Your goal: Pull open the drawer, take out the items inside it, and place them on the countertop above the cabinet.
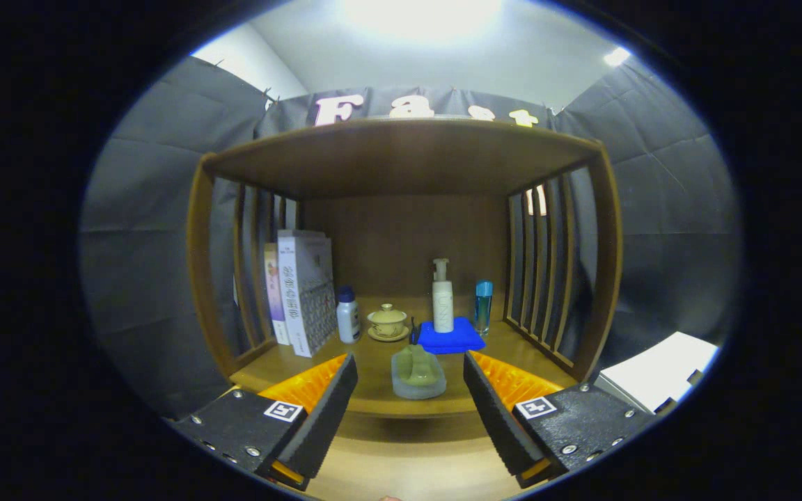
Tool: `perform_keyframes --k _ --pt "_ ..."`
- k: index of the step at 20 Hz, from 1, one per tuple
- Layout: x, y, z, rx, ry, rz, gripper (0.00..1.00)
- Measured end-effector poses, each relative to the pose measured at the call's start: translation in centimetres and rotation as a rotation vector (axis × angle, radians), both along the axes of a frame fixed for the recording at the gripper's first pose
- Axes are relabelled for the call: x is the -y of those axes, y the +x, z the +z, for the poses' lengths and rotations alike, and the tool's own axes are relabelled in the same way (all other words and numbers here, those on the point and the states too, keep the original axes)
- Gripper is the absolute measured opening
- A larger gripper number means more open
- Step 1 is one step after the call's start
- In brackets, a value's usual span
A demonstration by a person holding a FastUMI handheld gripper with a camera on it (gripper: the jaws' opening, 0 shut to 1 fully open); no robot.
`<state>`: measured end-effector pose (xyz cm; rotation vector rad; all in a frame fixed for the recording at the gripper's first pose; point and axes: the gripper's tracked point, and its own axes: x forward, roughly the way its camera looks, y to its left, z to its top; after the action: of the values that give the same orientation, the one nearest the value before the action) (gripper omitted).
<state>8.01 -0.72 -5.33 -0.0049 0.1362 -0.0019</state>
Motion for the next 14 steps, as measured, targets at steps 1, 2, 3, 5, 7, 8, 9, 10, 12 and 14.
perform_keyframes --k 1,2,3,5,7,8,9,10,12,14 --pt "-0.6 -1.6 0.0 0.014 0.007 0.009 0.95" --pt "-1.0 -3.2 -0.2 0.021 0.005 0.016 0.95" --pt "-1.3 -4.8 -0.7 0.015 -0.008 0.012 0.95" --pt "-2.1 -7.5 -1.7 0.004 -0.060 0.024 0.95" --pt "-2.6 -10.1 -2.5 0.020 -0.106 0.015 0.95" --pt "-2.9 -11.2 -3.1 0.023 -0.121 0.014 0.95" --pt "-3.0 -12.5 -3.9 0.021 -0.124 0.008 0.95" --pt "-3.1 -13.4 -4.7 0.015 -0.118 0.004 0.95" --pt "-3.0 -14.5 -6.3 -0.007 -0.102 -0.004 0.95" --pt "-2.0 -15.6 -8.1 -0.040 -0.095 -0.040 0.95"
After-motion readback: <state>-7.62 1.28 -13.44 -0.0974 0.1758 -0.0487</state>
